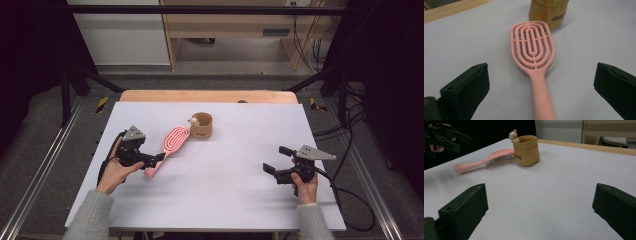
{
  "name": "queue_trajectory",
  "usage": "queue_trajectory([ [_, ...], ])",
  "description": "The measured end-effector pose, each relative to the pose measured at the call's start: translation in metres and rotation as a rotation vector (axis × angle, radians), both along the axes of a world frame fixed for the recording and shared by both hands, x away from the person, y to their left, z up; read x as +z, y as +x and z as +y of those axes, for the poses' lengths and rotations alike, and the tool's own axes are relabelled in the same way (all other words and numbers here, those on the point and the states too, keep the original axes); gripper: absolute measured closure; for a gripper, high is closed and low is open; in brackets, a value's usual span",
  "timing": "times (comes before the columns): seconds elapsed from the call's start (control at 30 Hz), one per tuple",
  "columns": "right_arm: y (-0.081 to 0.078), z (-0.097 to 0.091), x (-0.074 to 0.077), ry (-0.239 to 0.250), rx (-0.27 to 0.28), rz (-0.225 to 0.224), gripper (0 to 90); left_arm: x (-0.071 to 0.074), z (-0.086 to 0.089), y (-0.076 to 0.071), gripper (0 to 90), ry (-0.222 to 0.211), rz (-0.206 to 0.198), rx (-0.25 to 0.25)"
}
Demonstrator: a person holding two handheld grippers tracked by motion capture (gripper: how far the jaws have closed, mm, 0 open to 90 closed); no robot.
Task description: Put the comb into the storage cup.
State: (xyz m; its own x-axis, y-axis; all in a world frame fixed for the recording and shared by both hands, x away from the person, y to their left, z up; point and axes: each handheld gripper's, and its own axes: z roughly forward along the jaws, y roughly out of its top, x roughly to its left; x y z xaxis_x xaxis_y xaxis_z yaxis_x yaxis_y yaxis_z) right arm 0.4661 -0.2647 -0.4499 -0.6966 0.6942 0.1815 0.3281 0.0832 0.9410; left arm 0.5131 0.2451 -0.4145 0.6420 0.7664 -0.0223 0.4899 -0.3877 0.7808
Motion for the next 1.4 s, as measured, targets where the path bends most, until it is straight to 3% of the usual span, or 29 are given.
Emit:
queue_trajectory([
  [0.8, 0.000, 0.000, 0.000, 0.000, -0.001, 0.001, 0.4, -0.016, -0.016, 0.019, 0.0, 0.100, 0.082, 0.026],
  [1.4, 0.000, 0.000, 0.000, 0.001, -0.001, 0.002, 0.4, -0.031, -0.022, 0.023, 2.3, 0.140, 0.143, 0.058],
])
